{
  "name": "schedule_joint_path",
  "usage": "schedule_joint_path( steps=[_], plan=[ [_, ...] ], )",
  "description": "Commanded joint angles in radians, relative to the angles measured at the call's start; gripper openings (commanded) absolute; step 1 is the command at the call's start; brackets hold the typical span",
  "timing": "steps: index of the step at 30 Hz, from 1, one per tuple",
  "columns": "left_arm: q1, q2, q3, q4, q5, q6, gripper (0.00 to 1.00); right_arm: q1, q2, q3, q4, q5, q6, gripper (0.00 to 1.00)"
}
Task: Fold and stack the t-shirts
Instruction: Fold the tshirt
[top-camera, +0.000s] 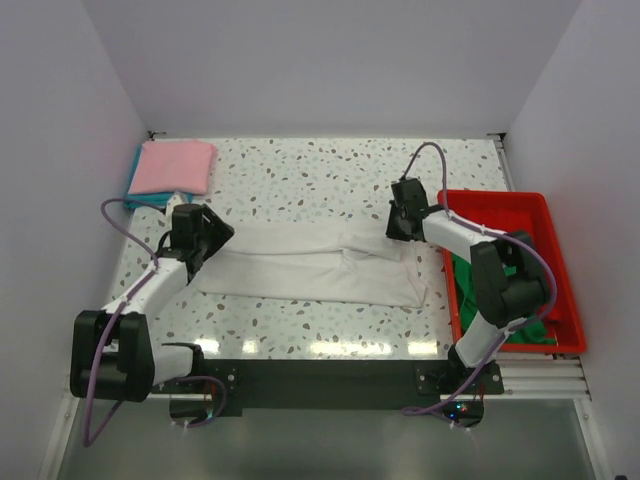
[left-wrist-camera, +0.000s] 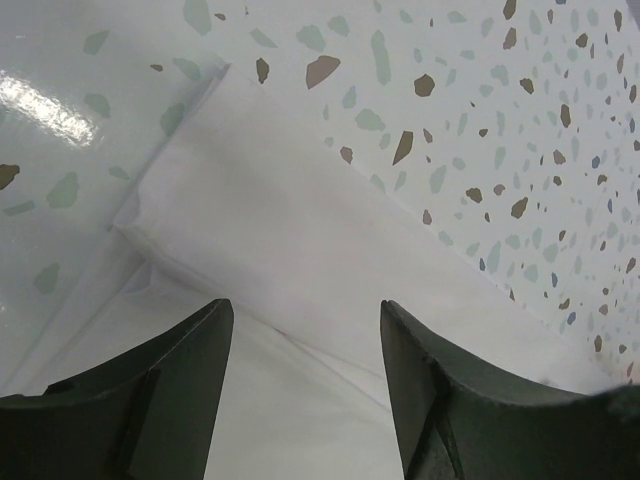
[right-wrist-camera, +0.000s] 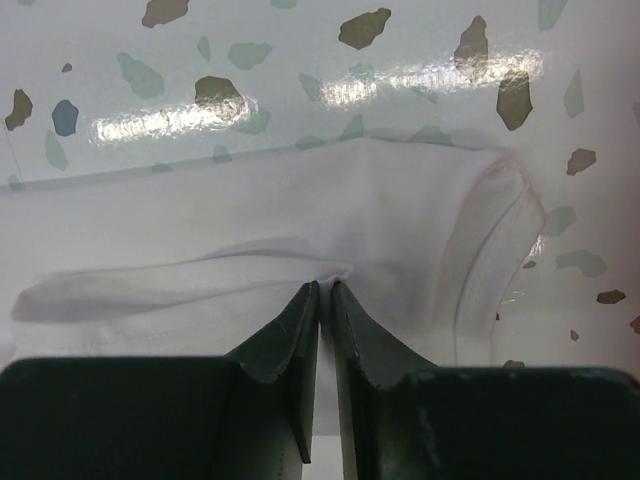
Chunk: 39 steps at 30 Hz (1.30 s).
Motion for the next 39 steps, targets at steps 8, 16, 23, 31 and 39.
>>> schedule_joint_path(
  steps=[8, 16, 23, 31, 39],
  plan=[
    [-0.067, 0.001, 0.024, 0.068, 0.038, 0.030, 0.65, 0.001, -0.127, -0.068, 0.107, -0.101, 0.044, 0.00],
    [-0.171, 0.092, 0.074, 0.105, 0.041, 0.044, 0.65, 0.013, -0.277, -0.171, 0.167, -0.191, 0.065, 0.00],
    [-0.258, 0.191, 0.148, 0.121, 0.042, 0.059, 0.65, 0.033, -0.366, -0.287, 0.205, -0.239, 0.070, 0.00],
    [-0.340, 0.339, 0.275, 0.117, 0.051, 0.104, 0.65, 0.056, -0.454, -0.432, 0.258, -0.288, 0.094, 0.00],
    [-0.410, 0.486, 0.432, 0.086, 0.059, 0.174, 0.65, 0.061, -0.489, -0.519, 0.291, -0.296, 0.099, 0.00]
  ],
)
